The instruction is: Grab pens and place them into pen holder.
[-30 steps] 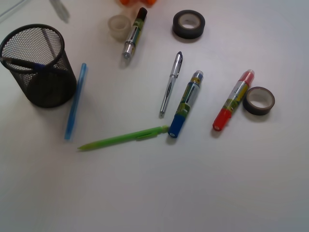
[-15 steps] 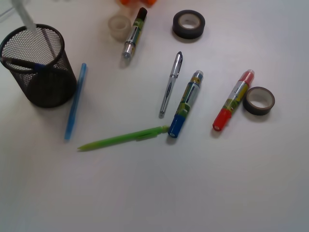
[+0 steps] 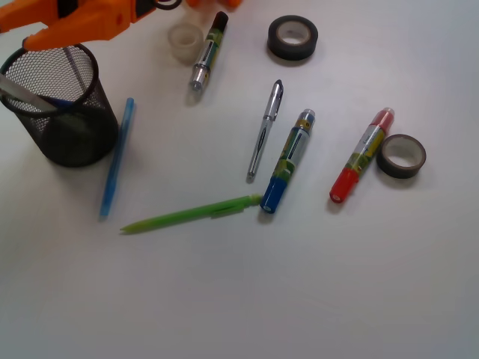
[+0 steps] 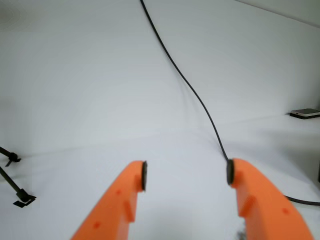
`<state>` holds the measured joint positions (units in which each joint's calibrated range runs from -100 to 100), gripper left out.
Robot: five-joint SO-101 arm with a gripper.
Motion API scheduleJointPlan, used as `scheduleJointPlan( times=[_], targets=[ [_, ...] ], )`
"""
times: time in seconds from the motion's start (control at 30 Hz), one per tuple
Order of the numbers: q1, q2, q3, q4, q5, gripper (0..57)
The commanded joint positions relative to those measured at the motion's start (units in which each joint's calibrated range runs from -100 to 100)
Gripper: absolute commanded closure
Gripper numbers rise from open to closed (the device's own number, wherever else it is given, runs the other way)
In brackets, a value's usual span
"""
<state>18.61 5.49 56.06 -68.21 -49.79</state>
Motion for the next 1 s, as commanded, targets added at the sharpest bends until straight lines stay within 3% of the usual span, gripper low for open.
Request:
scheduleJointPlan(
  times=[0.0, 0.13, 0.23, 0.47, 0.77, 0.97],
  targets=[
    [0.3, -3.7, -0.5, -0.6, 2.2, 37.3],
    [-2.5, -13.5, -0.4, 10.7, 6.3, 37.3],
    [-9.3, -25.9, -0.4, 39.5, 7.7, 37.3],
    [-19.7, -37.5, 0.8, 83.0, -0.5, 37.4],
    [-31.8, -36.7, 1.4, 106.8, -13.2, 37.4],
    [-36.5, -28.4, -2.5, 108.5, -14.2, 37.5]
  ],
)
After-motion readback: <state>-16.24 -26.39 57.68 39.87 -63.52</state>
